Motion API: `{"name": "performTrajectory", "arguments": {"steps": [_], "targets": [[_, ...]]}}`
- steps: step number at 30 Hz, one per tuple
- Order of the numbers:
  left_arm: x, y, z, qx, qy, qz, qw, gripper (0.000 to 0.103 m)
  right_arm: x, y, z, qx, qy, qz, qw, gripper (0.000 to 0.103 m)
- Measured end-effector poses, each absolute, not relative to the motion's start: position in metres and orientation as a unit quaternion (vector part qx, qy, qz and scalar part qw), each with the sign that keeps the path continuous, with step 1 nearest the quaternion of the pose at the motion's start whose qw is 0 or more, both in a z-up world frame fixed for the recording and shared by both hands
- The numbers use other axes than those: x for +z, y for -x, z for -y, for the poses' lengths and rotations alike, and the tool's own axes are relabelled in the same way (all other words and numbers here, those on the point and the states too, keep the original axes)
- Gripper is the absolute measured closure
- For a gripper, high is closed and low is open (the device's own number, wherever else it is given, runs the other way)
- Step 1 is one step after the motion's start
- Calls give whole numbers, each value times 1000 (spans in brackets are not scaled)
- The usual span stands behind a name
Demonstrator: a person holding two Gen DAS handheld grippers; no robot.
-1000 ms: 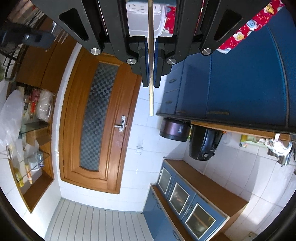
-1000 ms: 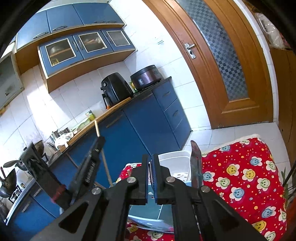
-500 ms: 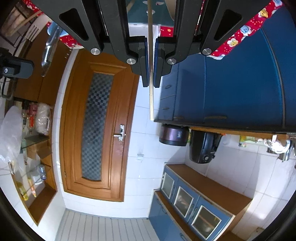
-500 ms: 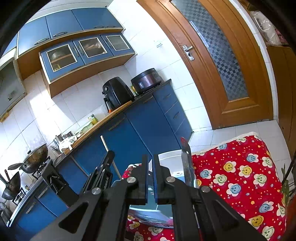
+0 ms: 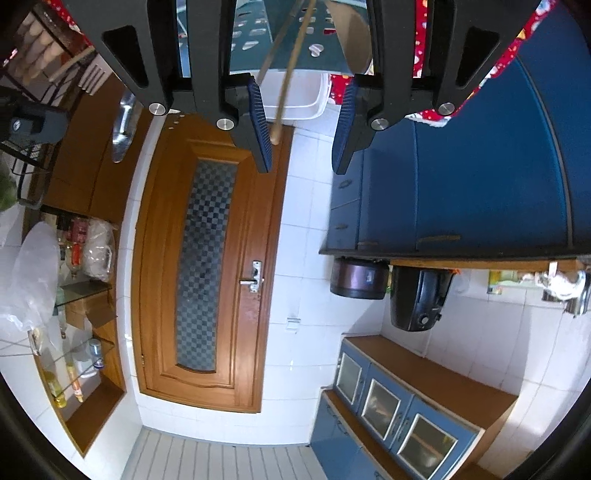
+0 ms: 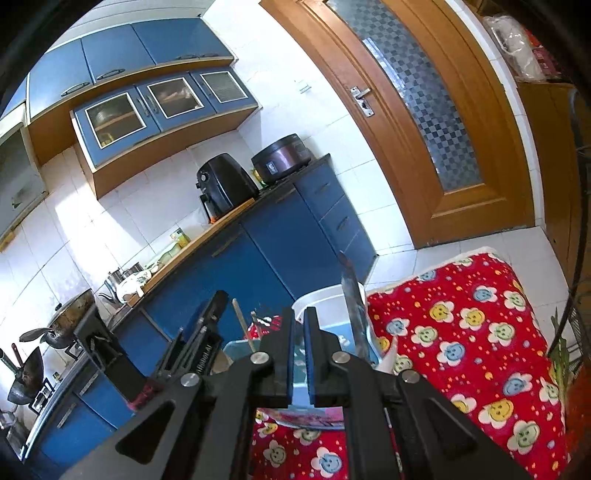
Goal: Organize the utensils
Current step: 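Open the right tool over the holder and withdraw both tools toward the remaining forks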
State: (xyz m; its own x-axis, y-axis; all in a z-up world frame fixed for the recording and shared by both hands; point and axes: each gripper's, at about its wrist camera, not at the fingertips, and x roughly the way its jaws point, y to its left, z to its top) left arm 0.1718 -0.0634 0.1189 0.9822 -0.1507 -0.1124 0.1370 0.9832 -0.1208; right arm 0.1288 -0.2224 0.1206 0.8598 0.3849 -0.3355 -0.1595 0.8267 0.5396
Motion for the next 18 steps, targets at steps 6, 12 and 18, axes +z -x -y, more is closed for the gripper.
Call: {"name": "performTrajectory", "arguments": {"steps": [6, 12, 18], "targets": [[136, -152, 64, -90, 44, -60, 993, 68, 118, -115, 223, 140, -260, -230, 928, 85], [143, -133, 57, -109, 48, -89, 989, 68, 113, -96, 221, 134, -262, -240, 925, 78], [139, -106, 48, -114, 50, -108, 986, 68, 102, -80, 219, 125, -260, -260, 922, 77]]}}
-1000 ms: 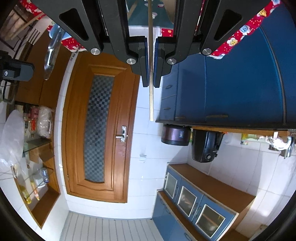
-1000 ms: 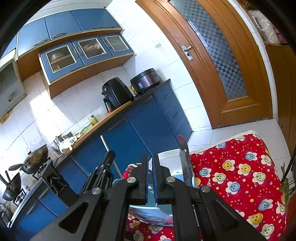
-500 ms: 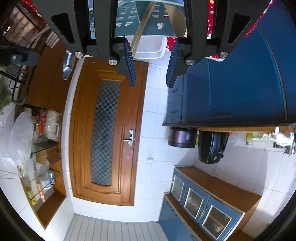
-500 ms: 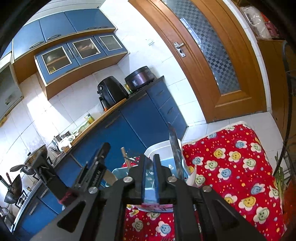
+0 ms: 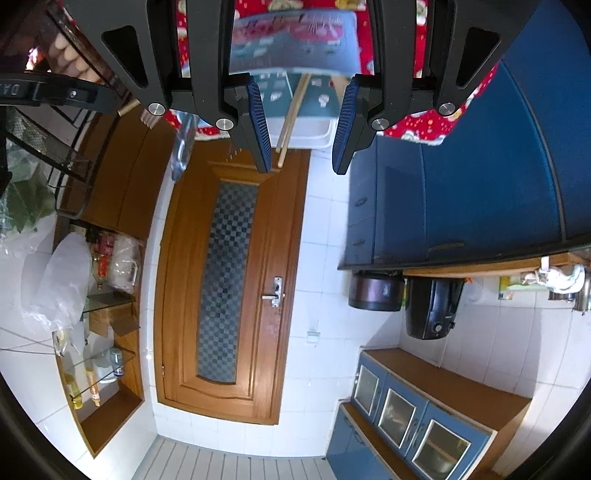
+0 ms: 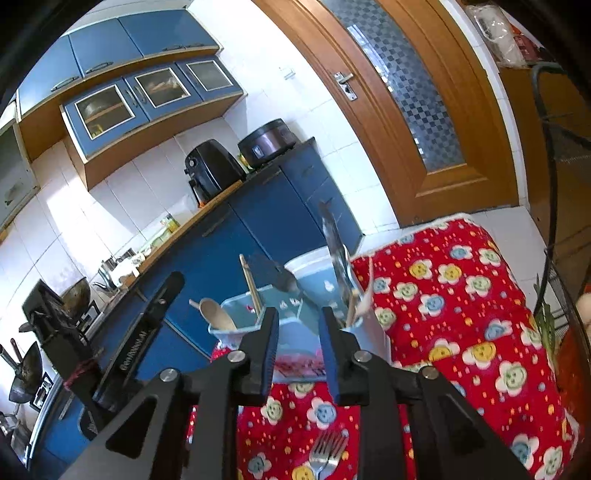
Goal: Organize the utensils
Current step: 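Open the right tool over the holder and withdraw both tools toward the remaining forks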
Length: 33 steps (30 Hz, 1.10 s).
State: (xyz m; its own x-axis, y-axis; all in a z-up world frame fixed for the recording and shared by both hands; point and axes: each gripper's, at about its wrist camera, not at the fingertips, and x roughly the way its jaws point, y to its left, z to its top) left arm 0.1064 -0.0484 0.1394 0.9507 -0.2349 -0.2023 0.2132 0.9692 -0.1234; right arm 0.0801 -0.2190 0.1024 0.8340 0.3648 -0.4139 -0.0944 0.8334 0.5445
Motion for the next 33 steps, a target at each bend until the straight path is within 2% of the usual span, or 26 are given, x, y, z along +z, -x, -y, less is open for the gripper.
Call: {"name": "performTrajectory", "arguments": {"steps": [14, 33], "targets": [[109, -74, 29, -118, 72, -209, 968, 68, 64, -53, 217, 97, -266, -313, 907, 69], [60, -54, 36, -133, 53, -303, 942, 68, 16, -30, 222, 49, -261, -370, 890, 68]]}}
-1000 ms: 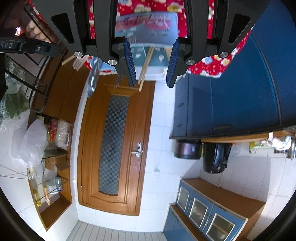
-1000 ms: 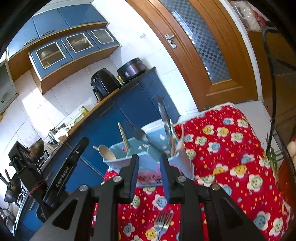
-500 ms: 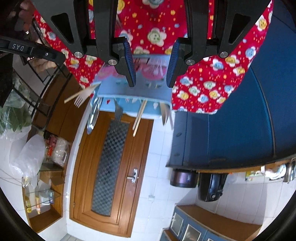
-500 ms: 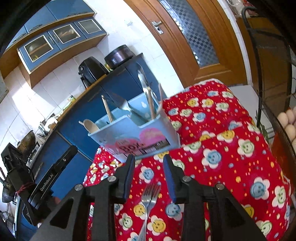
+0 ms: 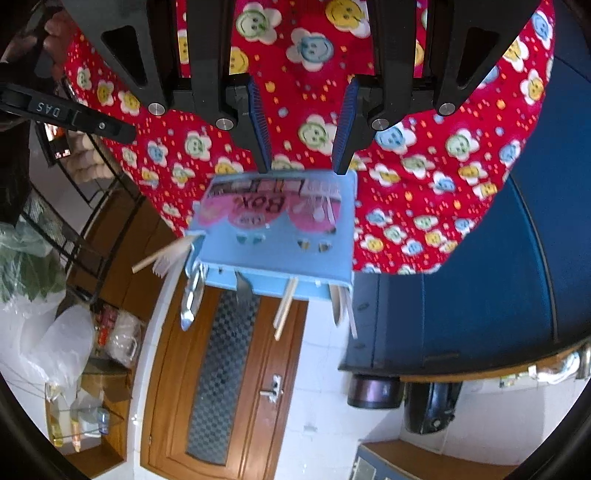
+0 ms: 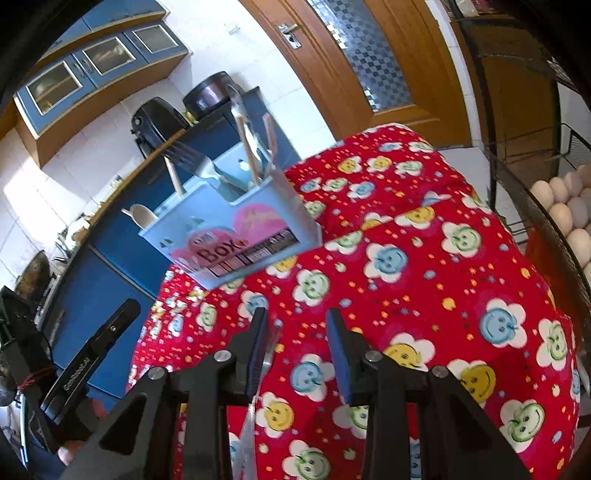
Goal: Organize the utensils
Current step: 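Open the right tool over the holder and withdraw both tools toward the remaining forks, then close the left tool on a silver fork while the right tool grasps another fork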
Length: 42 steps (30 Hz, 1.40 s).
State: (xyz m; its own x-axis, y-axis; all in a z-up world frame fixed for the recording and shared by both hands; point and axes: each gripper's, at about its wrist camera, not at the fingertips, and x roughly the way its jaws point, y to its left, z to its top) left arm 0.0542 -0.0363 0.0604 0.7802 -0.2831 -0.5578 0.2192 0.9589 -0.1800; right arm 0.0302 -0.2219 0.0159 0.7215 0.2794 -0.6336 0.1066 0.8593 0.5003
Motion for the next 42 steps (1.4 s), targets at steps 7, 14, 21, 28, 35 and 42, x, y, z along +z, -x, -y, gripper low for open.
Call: {"name": "performTrajectory", "arguments": {"steps": [7, 14, 21, 28, 35, 42], "targets": [[42, -55, 47, -157, 54, -345, 924, 68, 3, -27, 226, 20, -243, -382, 891, 67], [21, -60, 57, -180, 65, -392, 900, 68, -8, -26, 233, 15, -255, -392, 884, 67], [8, -62, 70, -201, 68, -418, 883, 68, -12, -25, 237, 7, -250, -395, 884, 67], [-4, -69, 88, -222, 74, -440, 867, 68, -16, -24, 240, 7, -254, -396, 882, 67], [-16, -76, 106, -236, 73, -455, 856, 68, -18, -24, 242, 8, -256, -396, 881, 67], [-21, -82, 114, -231, 68, -452, 859, 68, -20, -24, 246, 10, -259, -397, 880, 67]]}}
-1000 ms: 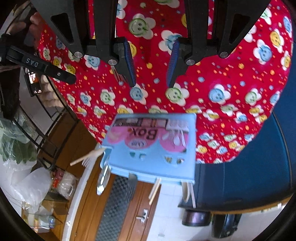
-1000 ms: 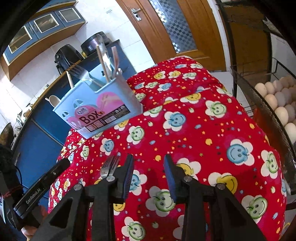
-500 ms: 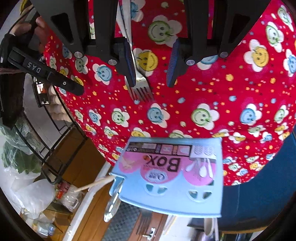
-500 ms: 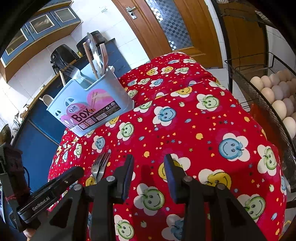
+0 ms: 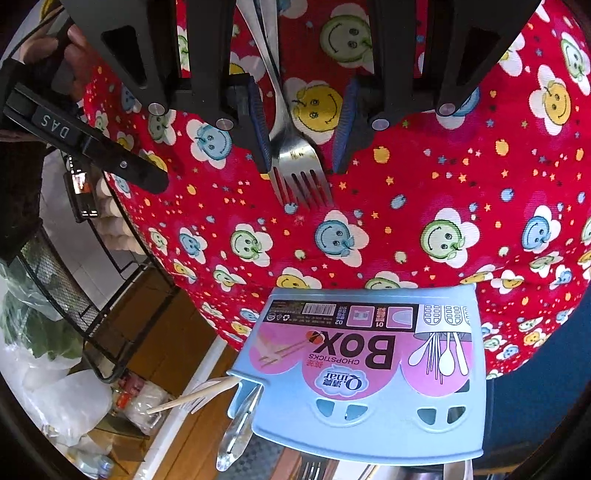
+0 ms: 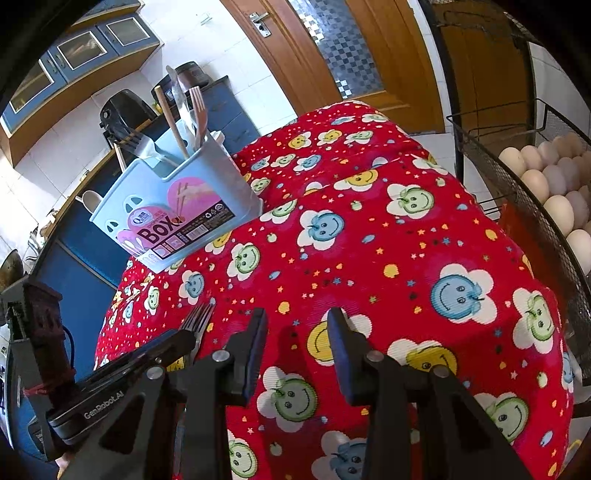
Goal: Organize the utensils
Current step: 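Close the left tool on a silver fork while the right tool grasps another fork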
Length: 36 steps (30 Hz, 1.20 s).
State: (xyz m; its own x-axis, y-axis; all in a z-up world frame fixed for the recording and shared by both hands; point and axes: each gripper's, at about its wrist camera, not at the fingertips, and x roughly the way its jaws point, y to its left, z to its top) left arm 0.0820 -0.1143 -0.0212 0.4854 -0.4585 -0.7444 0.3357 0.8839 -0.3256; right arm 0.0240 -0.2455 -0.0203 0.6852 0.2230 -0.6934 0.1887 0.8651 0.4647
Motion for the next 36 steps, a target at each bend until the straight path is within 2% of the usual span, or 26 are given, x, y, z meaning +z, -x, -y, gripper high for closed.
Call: {"name": "performTrajectory", "arguments": {"steps": [1, 3, 19, 29, 32, 36], "targets": [[-22, -82, 114, -230, 69, -450, 860, 69, -21, -24, 246, 10, -260, -397, 880, 67], [-22, -83, 114, -230, 69, -445, 863, 77, -21, -24, 246, 10, -259, -397, 881, 67], [-16, -72, 101, -201, 40, -433, 878, 79, -22, -25, 242, 10, -255, -398, 881, 67], [-26, -88, 80, -245, 147, -459, 841, 79, -20, -25, 239, 11, -252, -398, 882, 67], [-27, -88, 76, -248, 157, -455, 840, 92, -20, -25, 239, 12, -251, -399, 882, 67], [-25, -86, 80, -257, 153, -450, 841, 98, -19, -26, 236, 13, -248, -401, 882, 67]]}}
